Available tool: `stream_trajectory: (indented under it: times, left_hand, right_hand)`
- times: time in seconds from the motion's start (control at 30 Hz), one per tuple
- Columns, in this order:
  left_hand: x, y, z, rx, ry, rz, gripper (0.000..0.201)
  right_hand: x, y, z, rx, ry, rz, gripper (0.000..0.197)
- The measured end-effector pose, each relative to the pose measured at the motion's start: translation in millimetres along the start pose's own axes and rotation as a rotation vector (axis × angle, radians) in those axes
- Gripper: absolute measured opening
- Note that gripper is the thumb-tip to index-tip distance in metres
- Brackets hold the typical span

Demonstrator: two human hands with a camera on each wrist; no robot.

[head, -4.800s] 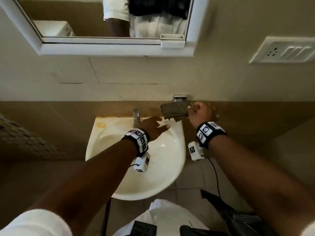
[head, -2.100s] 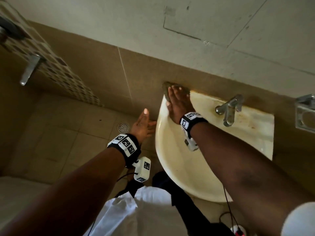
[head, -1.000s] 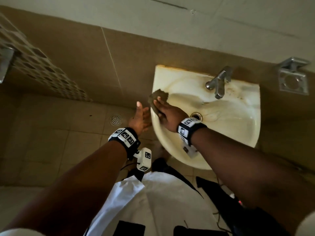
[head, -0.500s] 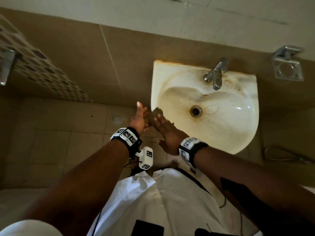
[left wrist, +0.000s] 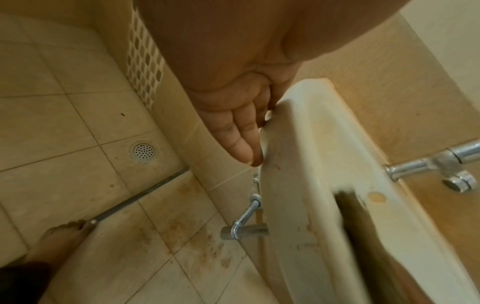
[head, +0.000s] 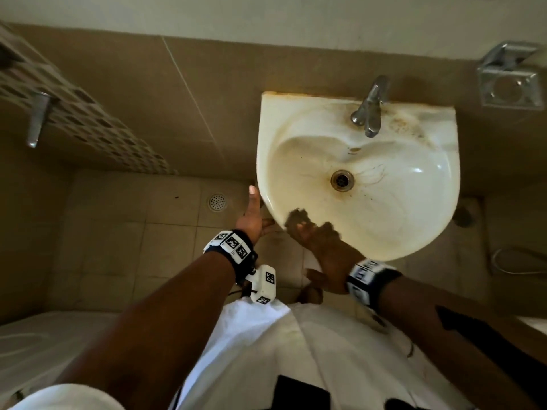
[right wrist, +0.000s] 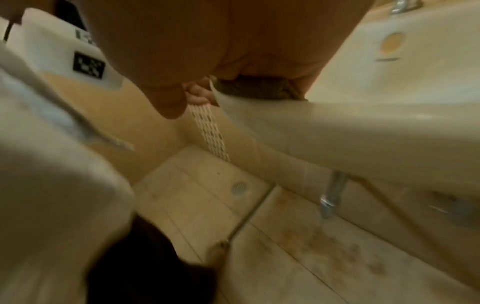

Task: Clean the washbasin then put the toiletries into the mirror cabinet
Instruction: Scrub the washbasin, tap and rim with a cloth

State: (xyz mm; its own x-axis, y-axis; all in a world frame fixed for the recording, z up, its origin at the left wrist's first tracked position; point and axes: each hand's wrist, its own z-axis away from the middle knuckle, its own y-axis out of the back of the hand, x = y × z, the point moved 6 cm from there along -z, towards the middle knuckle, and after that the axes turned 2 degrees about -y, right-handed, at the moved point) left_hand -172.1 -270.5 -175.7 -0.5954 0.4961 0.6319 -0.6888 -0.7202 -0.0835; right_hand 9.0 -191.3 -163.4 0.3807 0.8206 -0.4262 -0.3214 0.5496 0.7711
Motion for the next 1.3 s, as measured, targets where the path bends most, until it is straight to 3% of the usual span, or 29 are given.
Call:
stream_trajectory:
  times: [0.13, 0.23, 0.3, 0.4, 0.53, 0.63, 0.73, 0.8, 0.87, 0.97, 1.03, 1.13, 1.2, 1.3]
  left_hand:
    - [-6.4, -10.8, 5.4, 0.035, -0.019, 0.013, 0.107]
    - [-27.2, -2.9, -14.2, 0.084, 0.002, 0.009, 0.108]
    - [-36.2, -5.1, -28.5, 0.097, 0.001, -0.058, 0.121]
    - [-18.9, -23.8, -10.9, 0.111, -0.144, -0.368, 0.110]
    - [-9.2, -37.1, -0.1, 0.164, -0.385, -0.676, 0.121]
    - [-6.1, -40.0, -7.4, 0.138, -0.474, -0.975, 0.123]
    - [8.5, -35.6, -15.9, 0.153, -0.502, -1.139, 0.114]
    - [20.2, -29.4, -21.4, 0.162, -0.490, -1.217, 0.103]
    - [28.3, -22.1, -28.7, 0.145, -0.476, -1.297, 0.091]
    - [37.9, -14.4, -38.3, 0.094, -0.465, -1.416, 0.077]
    - [43.7, -12.9, -41.1, 0.065, -0.482, -1.489, 0.072]
    - [55.4, -10.0, -46.6, 0.020, -0.535, -1.548, 0.068]
    - [62.1, -4.0, -54.5, 0.004, -0.550, -1.594, 0.067]
    - [70.6, 3.5, -58.7, -0.009, -0.516, -1.675, 0.067]
  right_hand:
    - [43.7, -3.5, 52.7, 0.034, 0.078, 0.165, 0.105]
    - [14.2, 0.4, 23.2, 0.050, 0.073, 0.122, 0.115]
    - [-8.4, 0.5, -2.2, 0.093, -0.011, 0.037, 0.120]
    - [-18.9, 1.2, -9.5, 0.126, -0.110, -0.061, 0.118]
    - [39.8, 4.4, 41.1, 0.111, -0.085, 0.045, 0.100]
    - [117.5, 23.2, 80.2, -0.008, -0.199, 0.260, 0.082]
    - [155.6, 36.9, 81.4, -0.125, -0.436, 0.270, 0.099]
    - [129.1, 28.4, 54.0, -0.173, -0.485, 0.182, 0.108]
    - [67.9, 17.6, 12.5, -0.224, -0.376, 0.019, 0.104]
    - [-12.0, 34.9, -43.2, -0.068, -0.262, -0.289, 0.092]
    - [-17.5, 35.0, -56.4, -0.021, -0.231, -0.349, 0.088]
    - [52.2, 14.6, -28.9, -0.227, -0.278, -0.085, 0.094]
    - [109.1, 18.1, -3.9, -0.286, -0.370, 0.119, 0.104]
    - [145.8, 29.1, -11.9, -0.330, -0.545, 0.142, 0.132]
